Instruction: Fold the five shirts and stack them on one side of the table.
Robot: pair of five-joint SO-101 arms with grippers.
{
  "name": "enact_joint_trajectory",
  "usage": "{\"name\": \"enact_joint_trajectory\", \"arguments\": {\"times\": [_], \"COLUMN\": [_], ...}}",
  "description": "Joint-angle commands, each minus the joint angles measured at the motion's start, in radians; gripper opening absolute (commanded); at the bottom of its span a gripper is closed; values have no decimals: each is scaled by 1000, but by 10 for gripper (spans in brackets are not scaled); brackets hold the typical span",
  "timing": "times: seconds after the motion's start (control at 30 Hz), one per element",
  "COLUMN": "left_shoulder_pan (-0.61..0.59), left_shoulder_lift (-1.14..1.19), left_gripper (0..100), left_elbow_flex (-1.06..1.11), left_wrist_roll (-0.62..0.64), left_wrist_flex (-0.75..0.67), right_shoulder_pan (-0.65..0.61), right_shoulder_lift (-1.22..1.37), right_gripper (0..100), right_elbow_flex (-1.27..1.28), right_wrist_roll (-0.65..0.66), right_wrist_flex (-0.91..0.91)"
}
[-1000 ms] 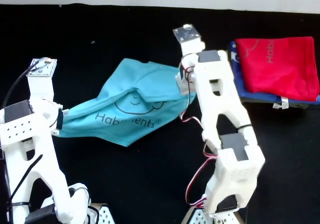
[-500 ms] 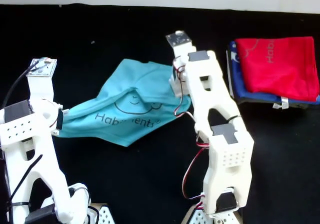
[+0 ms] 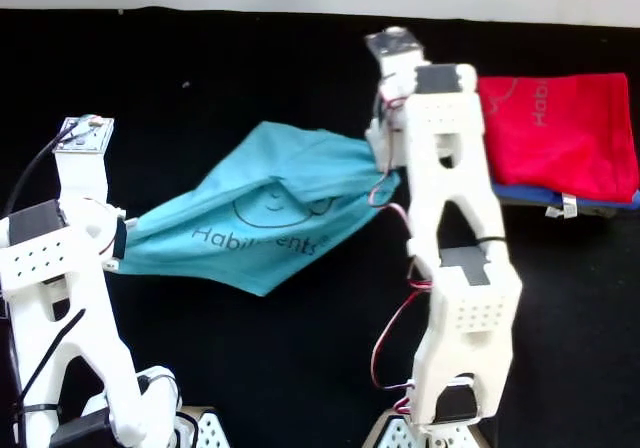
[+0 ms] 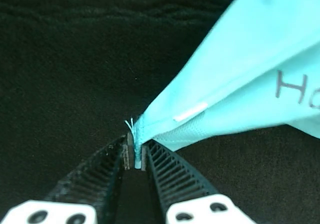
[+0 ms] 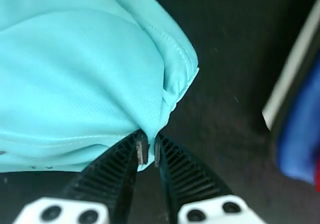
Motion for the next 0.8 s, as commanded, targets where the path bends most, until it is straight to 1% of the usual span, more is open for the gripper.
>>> {"name": "enact_joint_trajectory", "arguments": {"times": [0.0,0.1,0.13,0.3,0.33,0.43,0.57,0.77], "left_shoulder_pan": [33,81,96,133,133,133,133,128], "left_shoulder_lift": [-19,-22,-24,-24,-24,-18,-22,-25], "left_gripper": [8,8,8,8,8,8,8,8], "left_elbow_flex": [-4,8,16,71,79,82,76,81], "left_wrist_roll": [-5,-5,-5,-5,-5,-5,-5,-5], "left_wrist_flex": [-6,-5,-5,-12,-12,-12,-12,-12], "right_shoulder_pan": [31,38,38,31,27,-31,-119,-117], "right_shoulder_lift": [-7,-12,-13,-50,-68,-94,-53,59], "right_gripper": [6,14,32,221,242,239,238,238], "right_elbow_flex": [-30,41,61,124,137,173,236,248], "right_wrist_roll": [-5,-3,-5,-3,-3,3,32,32], "right_wrist_flex": [68,67,68,70,68,67,33,-137]}}
